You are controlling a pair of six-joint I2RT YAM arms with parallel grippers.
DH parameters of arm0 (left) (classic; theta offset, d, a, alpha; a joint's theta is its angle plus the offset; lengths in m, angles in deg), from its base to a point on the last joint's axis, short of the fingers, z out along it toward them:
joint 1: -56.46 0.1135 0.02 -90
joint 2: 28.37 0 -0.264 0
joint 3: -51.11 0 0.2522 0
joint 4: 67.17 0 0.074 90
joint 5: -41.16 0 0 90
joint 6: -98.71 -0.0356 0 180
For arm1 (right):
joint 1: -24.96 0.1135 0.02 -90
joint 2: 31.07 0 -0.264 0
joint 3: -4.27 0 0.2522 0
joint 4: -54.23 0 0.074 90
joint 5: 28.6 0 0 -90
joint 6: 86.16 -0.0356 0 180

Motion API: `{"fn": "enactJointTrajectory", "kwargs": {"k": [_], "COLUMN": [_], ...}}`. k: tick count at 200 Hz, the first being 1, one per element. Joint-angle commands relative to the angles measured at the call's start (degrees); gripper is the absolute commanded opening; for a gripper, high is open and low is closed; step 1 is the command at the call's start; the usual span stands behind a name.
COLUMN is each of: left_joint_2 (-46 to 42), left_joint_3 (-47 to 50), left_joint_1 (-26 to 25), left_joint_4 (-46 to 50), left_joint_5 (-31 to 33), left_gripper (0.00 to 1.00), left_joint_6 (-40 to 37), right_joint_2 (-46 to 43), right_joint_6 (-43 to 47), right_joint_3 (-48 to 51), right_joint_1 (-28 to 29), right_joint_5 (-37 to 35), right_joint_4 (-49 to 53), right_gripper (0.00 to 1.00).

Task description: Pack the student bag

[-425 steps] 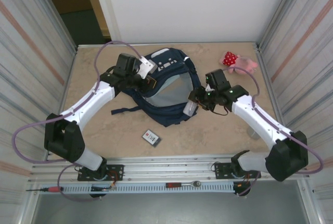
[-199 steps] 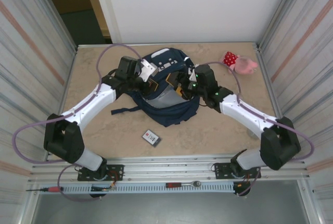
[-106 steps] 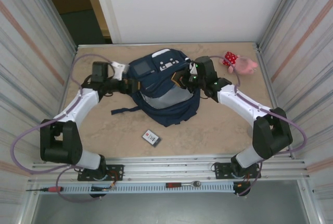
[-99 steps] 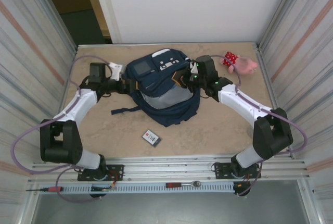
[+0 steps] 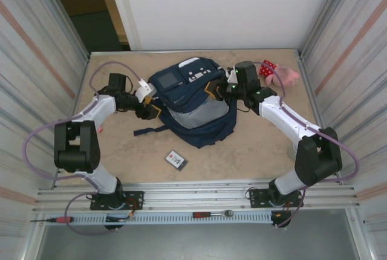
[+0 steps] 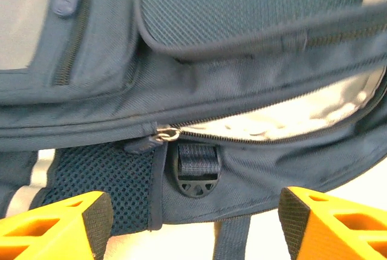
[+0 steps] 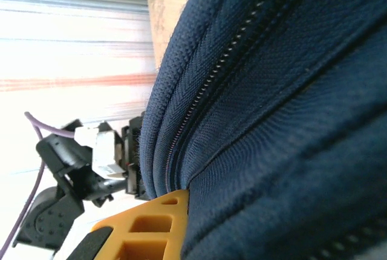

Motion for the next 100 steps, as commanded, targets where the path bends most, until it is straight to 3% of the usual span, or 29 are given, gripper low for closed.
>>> {"fn": "enactJointTrajectory", "kwargs": {"k": [1,71,100], "left_joint_2": [2.75,11.90,14.04], "left_joint_3": [-2.33,-10.13,-11.79], "left_joint_1": [-1.60,-5.38,-5.87], "left_joint_4": [4.96,6.51,3.41], "left_joint_5": [1.98,4.29,5.83], "left_gripper": [0.75,0.76,0.78], "left_joint_6": [-15.41,-18.73,-13.50], "right_joint_2": [-0.31,-0.71,-1.10], "right_joint_6": [1.98,1.92,1.91], "right_joint_3": [-1.75,0.93,1.83], "right_joint_1": [-0.46,-1.48,-2.42], "right_joint_5": [2.63,4.60,5.12], "right_joint_4": [-1.80,-0.45,-0.15], "right_gripper": [0.01,0.02,0.02]}}
